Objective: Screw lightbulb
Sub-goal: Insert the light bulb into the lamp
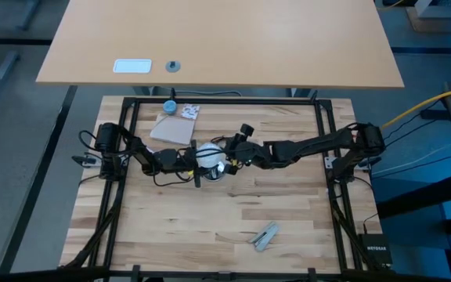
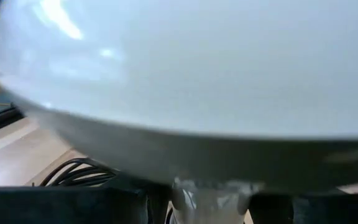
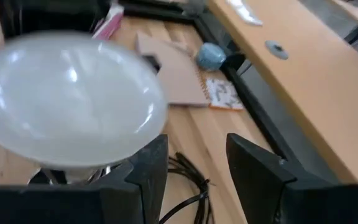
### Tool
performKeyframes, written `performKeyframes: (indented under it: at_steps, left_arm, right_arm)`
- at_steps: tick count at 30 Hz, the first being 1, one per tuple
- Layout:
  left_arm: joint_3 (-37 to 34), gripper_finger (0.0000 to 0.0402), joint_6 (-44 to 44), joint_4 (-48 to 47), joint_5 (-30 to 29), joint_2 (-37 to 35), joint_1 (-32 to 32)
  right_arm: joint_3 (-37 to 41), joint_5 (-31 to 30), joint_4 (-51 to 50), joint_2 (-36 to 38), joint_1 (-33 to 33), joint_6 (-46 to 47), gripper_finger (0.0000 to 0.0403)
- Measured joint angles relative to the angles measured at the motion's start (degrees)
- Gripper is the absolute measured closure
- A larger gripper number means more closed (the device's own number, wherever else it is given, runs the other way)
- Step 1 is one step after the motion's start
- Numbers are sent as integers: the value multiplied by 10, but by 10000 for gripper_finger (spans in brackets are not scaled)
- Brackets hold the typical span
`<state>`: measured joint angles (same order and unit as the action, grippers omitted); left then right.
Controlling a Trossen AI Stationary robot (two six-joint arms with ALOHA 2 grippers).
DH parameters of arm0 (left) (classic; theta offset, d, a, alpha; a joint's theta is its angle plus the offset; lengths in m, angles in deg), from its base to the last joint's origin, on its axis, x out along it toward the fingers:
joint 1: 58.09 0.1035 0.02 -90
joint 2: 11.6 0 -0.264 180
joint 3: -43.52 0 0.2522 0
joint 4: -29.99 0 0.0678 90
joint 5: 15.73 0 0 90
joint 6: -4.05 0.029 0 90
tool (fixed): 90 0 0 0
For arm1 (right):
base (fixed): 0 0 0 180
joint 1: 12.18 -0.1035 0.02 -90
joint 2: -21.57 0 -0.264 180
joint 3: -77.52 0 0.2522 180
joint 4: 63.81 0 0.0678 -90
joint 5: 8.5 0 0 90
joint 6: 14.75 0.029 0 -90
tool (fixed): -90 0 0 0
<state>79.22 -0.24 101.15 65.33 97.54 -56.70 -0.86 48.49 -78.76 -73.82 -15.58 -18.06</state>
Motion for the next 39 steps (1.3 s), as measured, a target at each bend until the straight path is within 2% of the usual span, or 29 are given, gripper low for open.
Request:
performKeyframes:
  at_steps: [9,17,21,29,39]
  left_arm:
    - [0,245,0,1,-2,0,-7]
    - [0,245,-1,-1,-3,0,-10]
    - [0,245,-2,-1,-3,0,-10]
    - [0,245,-2,0,-3,0,-10]
    - [0,245,-4,1,-4,0,-10]
  right_arm:
    - [0,-13,3,31,0,-15,236]
    - [0,43,66,31,0,-15,236]
    - [0,58,77,26,-4,-15,236]
    - [-1,51,77,-10,-16,-8,236]
    - [-2,53,76,-18,-16,5,236]
